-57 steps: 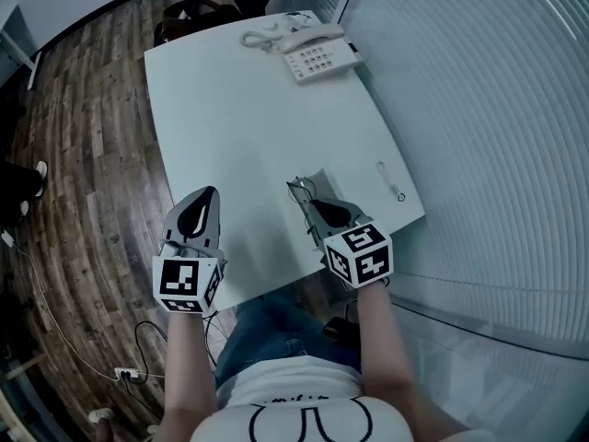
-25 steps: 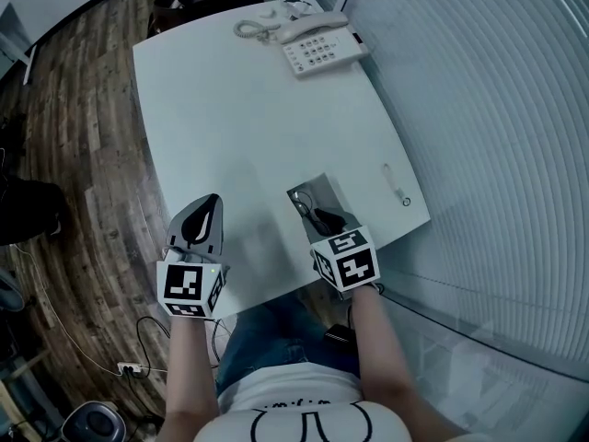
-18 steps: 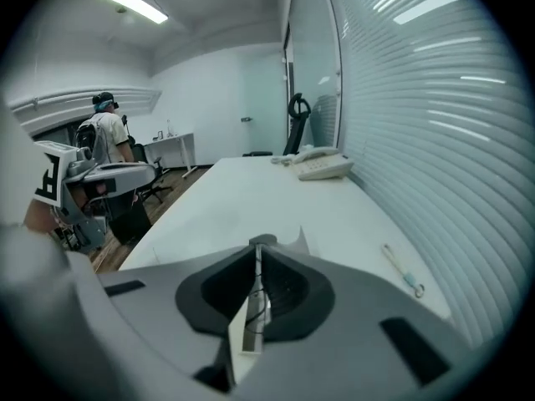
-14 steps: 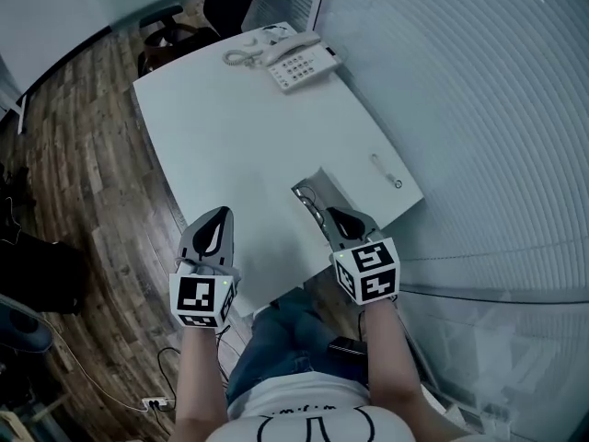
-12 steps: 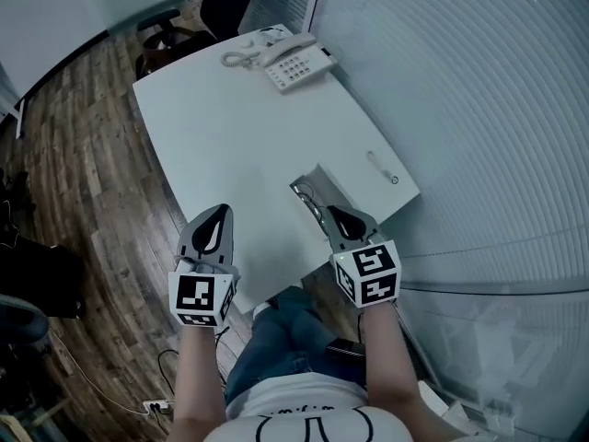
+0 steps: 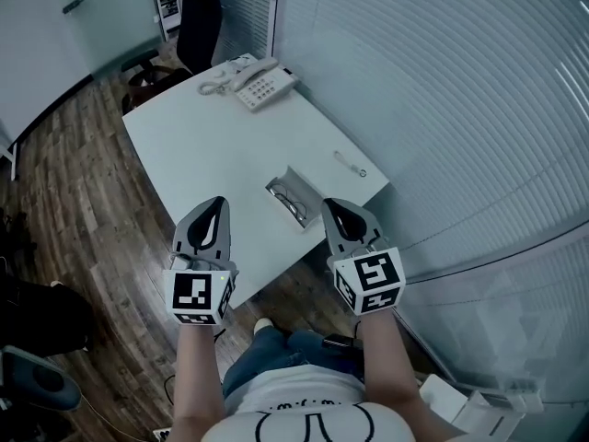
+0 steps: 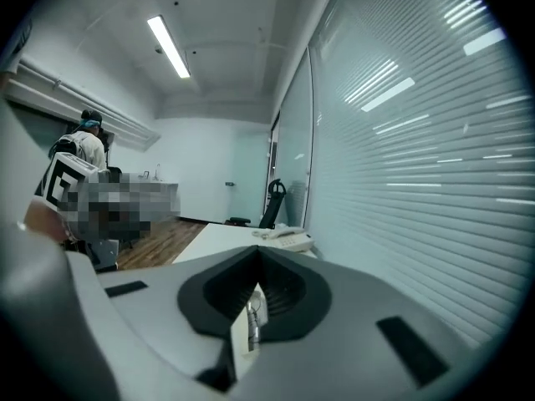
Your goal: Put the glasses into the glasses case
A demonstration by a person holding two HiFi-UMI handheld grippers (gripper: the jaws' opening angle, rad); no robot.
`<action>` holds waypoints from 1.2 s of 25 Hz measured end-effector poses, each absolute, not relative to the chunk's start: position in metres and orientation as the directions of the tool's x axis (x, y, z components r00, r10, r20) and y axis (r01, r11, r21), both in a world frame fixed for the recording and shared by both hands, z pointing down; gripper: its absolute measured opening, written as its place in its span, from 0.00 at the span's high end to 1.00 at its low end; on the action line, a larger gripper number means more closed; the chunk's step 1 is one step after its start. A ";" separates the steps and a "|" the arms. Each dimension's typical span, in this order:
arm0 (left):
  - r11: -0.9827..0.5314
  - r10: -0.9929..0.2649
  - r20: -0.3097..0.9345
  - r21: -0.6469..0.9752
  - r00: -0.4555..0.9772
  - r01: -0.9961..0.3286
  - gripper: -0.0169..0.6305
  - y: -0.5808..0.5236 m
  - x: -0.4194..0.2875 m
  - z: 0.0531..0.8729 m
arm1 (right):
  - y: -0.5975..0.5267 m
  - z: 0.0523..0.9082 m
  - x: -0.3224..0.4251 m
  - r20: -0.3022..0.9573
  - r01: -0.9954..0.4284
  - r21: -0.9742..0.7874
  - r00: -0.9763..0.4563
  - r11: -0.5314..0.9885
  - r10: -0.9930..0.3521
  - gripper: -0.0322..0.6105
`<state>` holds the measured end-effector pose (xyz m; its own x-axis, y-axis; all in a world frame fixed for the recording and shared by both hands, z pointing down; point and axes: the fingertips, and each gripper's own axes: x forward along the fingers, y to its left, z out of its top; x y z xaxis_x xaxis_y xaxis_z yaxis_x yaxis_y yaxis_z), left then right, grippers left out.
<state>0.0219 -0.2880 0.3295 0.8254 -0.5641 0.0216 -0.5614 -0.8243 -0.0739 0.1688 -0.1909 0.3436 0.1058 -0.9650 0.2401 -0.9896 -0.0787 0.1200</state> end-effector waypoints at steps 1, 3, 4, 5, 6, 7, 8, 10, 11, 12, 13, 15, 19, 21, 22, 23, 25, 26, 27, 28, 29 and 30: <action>-0.824 -0.564 0.010 -0.082 0.826 -0.561 0.95 -0.282 0.024 0.322 | -0.184 0.334 0.171 0.217 -0.989 0.122 0.110 -0.084 -0.970 0.94; -0.819 -0.567 -0.011 -0.099 0.824 -0.565 0.95 -0.270 0.029 0.306 | -0.171 0.315 0.176 0.172 -0.988 0.124 0.112 -0.092 -0.979 0.94; -0.815 -0.570 -0.021 -0.108 0.821 -0.569 0.95 -0.264 0.032 0.297 | -0.165 0.306 0.178 0.151 -0.988 0.126 0.112 -0.093 -0.982 0.94; -0.810 -0.576 -0.030 -0.116 0.817 -0.575 0.95 -0.259 0.033 0.289 | -0.158 0.297 0.180 0.132 -0.987 0.132 0.110 -0.093 -0.985 0.94; -0.804 -0.582 -0.040 -0.122 0.812 -0.582 0.95 -0.254 0.034 0.282 | -0.152 0.288 0.182 0.115 -0.986 0.139 0.109 -0.093 -0.987 0.94; -0.798 -0.588 -0.050 -0.126 0.807 -0.589 0.95 -0.250 0.034 0.275 | -0.146 0.280 0.183 0.097 -0.985 0.147 0.108 -0.093 -0.989 0.94; -0.793 -0.593 -0.060 -0.129 0.803 -0.596 0.95 -0.245 0.035 0.268 | -0.140 0.271 0.185 0.081 -0.983 0.155 0.108 -0.095 -0.991 0.94; -0.785 -0.599 -0.079 -0.135 0.797 -0.604 0.95 -0.236 0.036 0.256 | -0.128 0.257 0.188 0.049 -0.981 0.167 0.109 -0.099 -0.993 0.94; -0.783 -0.600 -0.086 -0.139 0.795 -0.606 0.95 -0.232 0.037 0.251 | -0.123 0.252 0.189 0.035 -0.980 0.169 0.108 -0.101 -0.993 0.94; -0.781 -0.601 -0.092 -0.144 0.794 -0.608 0.95 -0.228 0.037 0.247 | -0.118 0.248 0.189 0.024 -0.980 0.169 0.108 -0.102 -0.994 0.94; -0.780 -0.601 -0.098 -0.148 0.794 -0.608 0.95 -0.224 0.036 0.244 | -0.112 0.245 0.190 0.015 -0.980 0.168 0.107 -0.103 -0.994 0.94; -0.776 -0.601 -0.111 -0.156 0.791 -0.611 0.95 -0.217 0.036 0.237 | -0.104 0.239 0.192 0.001 -0.981 0.165 0.106 -0.104 -0.994 0.94; -0.763 -0.615 -0.124 -0.157 0.779 -0.627 0.95 -0.209 0.032 0.230 | -0.093 0.232 0.194 -0.015 -0.978 0.178 0.107 -0.108 -0.994 0.94; -0.759 -0.620 -0.125 -0.153 0.775 -0.633 0.95 -0.207 0.032 0.229 | -0.088 0.230 0.195 -0.022 -0.976 0.186 0.109 -0.111 -0.994 0.94; -0.758 -0.621 -0.125 -0.154 0.774 -0.634 0.95 -0.205 0.032 0.229 | -0.085 0.230 0.196 -0.027 -0.975 0.189 0.110 -0.113 -0.994 0.94; -0.758 -0.622 -0.125 -0.155 0.773 -0.634 0.95 -0.204 0.032 0.229 | -0.083 0.229 0.197 -0.031 -0.975 0.190 0.112 -0.115 -0.993 0.94; -0.757 -0.621 -0.127 -0.160 0.773 -0.634 0.95 -0.201 0.032 0.227 | -0.080 0.227 0.197 -0.040 -0.973 0.195 0.114 -0.120 -0.993 0.94; -0.756 -0.621 -0.129 -0.162 0.773 -0.634 0.95 -0.201 0.032 0.226 | -0.079 0.225 0.197 -0.044 -0.972 0.199 0.115 -0.122 -0.992 0.94; -0.756 -0.620 -0.131 -0.163 0.774 -0.634 0.95 -0.200 0.032 0.224 | -0.078 0.223 0.197 -0.049 -0.971 0.203 0.117 -0.125 -0.992 0.94; -0.756 -0.619 -0.132 -0.165 0.774 -0.633 0.95 -0.200 0.032 0.224 | -0.078 0.222 0.197 -0.053 -0.970 0.207 0.119 -0.127 -0.992 0.94; -0.756 -0.618 -0.134 -0.166 0.774 -0.633 0.95 -0.199 0.033 0.223 | -0.077 0.221 0.197 -0.057 -0.969 0.211 0.120 -0.129 -0.991 0.94; -0.756 -0.618 -0.135 -0.168 0.775 -0.632 0.95 -0.199 0.034 0.223 | -0.076 0.221 0.198 -0.060 -0.968 0.213 0.121 -0.131 -0.991 0.94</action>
